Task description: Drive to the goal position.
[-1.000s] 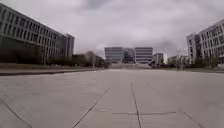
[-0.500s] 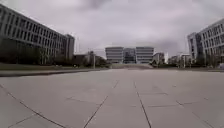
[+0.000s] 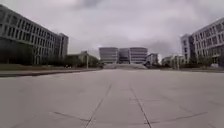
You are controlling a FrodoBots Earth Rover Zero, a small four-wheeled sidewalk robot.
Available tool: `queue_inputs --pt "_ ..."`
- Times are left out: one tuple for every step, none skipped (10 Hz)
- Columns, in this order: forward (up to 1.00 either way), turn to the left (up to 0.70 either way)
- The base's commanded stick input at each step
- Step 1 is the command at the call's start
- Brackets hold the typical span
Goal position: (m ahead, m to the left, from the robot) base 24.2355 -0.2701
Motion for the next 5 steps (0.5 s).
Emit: queue_inputs --pt "1.00 0.00" --pt "1.00 -0.08" --pt "1.00 -0.23" --pt "1.00 -0.14" --pt "1.00 0.00"
